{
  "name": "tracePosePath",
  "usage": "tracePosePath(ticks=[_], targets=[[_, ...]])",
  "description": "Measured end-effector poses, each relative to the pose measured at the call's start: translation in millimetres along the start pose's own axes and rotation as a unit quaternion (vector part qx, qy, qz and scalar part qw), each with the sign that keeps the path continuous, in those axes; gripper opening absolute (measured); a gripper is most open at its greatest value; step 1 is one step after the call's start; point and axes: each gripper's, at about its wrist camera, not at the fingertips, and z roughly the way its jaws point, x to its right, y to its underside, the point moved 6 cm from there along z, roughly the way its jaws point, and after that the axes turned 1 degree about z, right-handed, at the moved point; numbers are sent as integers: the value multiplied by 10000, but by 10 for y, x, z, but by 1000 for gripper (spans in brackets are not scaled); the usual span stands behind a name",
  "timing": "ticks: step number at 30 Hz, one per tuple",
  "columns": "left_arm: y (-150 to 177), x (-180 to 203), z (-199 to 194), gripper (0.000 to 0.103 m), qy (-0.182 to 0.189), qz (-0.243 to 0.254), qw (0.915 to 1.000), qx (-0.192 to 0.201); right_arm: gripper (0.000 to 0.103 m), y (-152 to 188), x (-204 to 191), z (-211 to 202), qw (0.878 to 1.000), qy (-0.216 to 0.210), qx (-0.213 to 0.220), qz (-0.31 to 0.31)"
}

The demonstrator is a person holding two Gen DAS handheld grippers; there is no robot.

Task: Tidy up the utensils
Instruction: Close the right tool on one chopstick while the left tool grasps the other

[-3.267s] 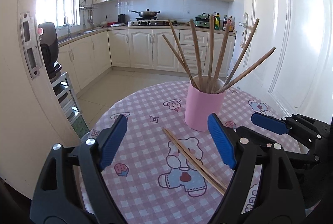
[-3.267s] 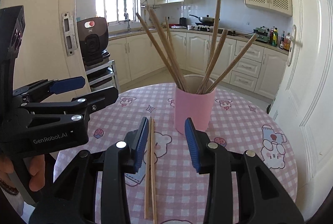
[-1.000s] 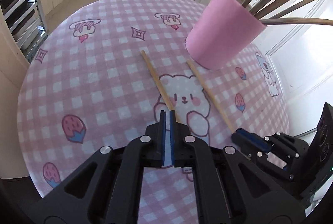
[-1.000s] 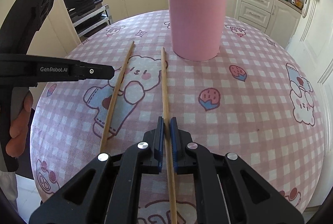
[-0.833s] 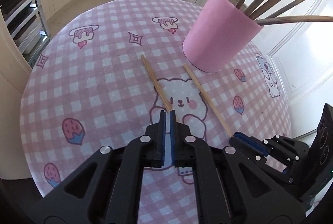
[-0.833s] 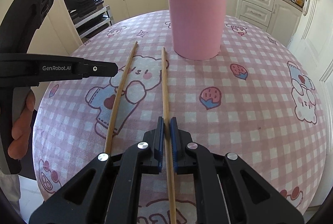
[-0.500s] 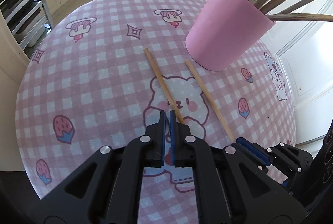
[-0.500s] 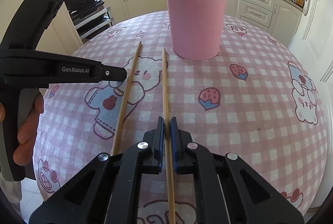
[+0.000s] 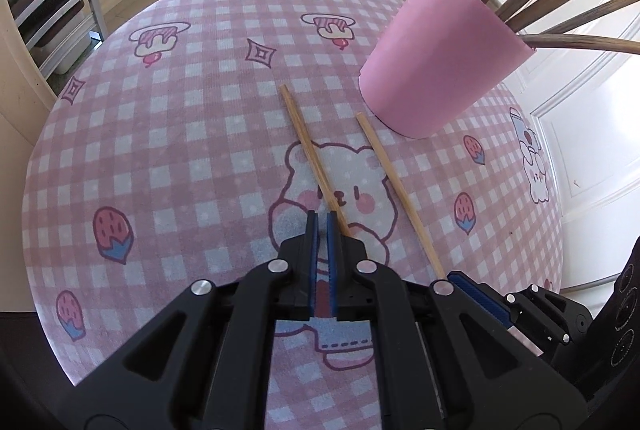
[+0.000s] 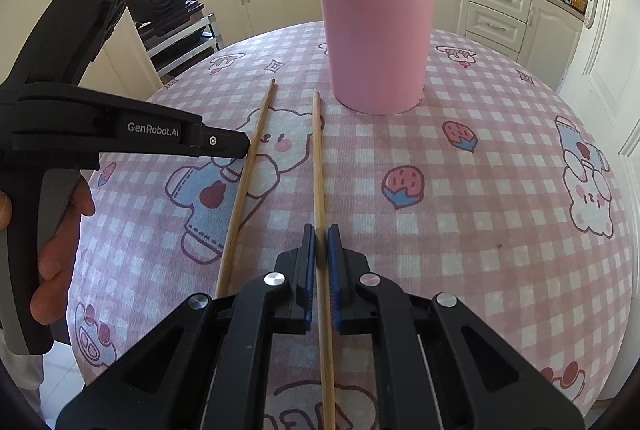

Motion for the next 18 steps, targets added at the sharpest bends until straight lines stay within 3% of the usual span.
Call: tracePosePath(ticks=[1,3,5,8,14,15,18], targets=[[3,7,-5,19,69,-9,10000,3,6,-1,-4,-2,10000,-2,0,2],[-6,23,-50,53,5,-1,9999,132,6,-1,-8,-5,10000,1,5,-4],[-25,59,-85,53,-245,161,9991,319,6,-1,-10,-4,10000,-6,6,4],[-30,94,-39,53,-149,144,9996,191,6,2,-13,-6,10000,-13,6,1],[-54,167,99,52,-501,276,9983,136,6,4,-4,-16,10000,-21,7,9],[-64,171,116,44,-643,342,9972,142,6,4,-6,-18,10000,-20,4,5],[-113,233,206,34,-875,574,9944,118,6,-3,3,-20,10000,-18,-22,-4]])
